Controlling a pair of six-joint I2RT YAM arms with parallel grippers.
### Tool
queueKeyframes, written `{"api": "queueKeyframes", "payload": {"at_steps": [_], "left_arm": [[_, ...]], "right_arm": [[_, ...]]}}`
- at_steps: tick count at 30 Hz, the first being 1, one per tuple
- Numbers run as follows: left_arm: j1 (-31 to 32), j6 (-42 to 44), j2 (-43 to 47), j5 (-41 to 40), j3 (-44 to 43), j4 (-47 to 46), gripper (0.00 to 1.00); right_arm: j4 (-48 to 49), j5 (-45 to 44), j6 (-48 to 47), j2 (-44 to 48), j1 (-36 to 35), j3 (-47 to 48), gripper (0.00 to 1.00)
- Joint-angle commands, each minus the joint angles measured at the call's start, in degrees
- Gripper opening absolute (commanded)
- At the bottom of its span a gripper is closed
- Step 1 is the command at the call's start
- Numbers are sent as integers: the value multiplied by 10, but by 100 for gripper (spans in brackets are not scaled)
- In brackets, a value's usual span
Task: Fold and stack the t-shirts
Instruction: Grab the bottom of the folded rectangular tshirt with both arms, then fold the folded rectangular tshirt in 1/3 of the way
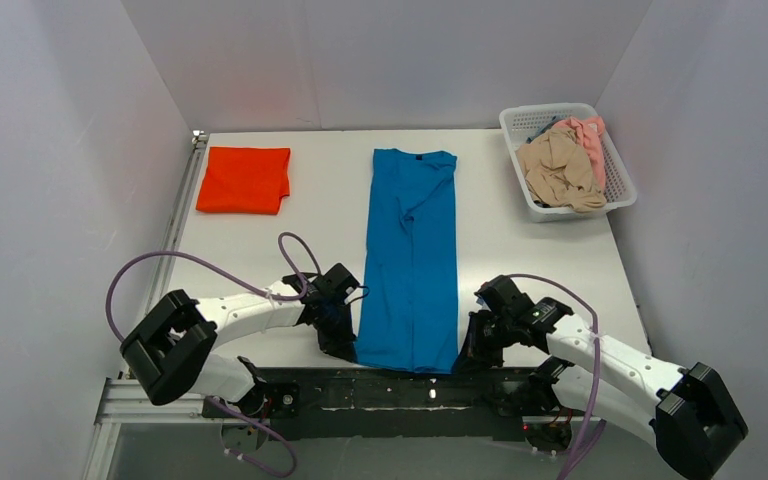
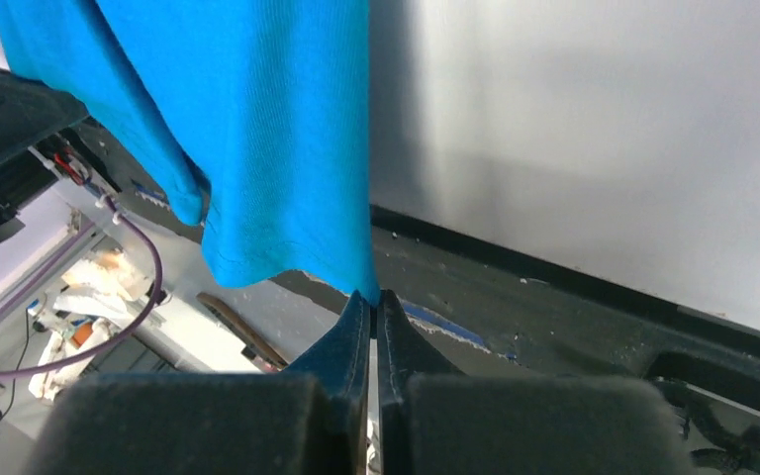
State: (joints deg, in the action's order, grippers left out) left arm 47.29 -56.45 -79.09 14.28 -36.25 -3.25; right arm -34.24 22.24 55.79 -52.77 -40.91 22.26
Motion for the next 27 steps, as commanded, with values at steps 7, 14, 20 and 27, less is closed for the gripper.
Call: {"api": "queueKeyframes", "payload": {"at_steps": [7, 14, 20, 27], "left_arm": [[11, -21, 42, -9, 12, 72, 0], [11, -23, 42, -12, -55, 95, 0], [1, 22, 9, -60, -162, 177, 0], [-66, 66, -86, -53, -281, 214, 0]], "right_arm": [[-33, 22, 3, 22, -4, 5, 1], [-64, -16, -22, -9, -4, 103, 1], [-114, -82, -56, -57, 10, 191, 1], [-111, -86, -160, -160, 96, 311, 1]]}}
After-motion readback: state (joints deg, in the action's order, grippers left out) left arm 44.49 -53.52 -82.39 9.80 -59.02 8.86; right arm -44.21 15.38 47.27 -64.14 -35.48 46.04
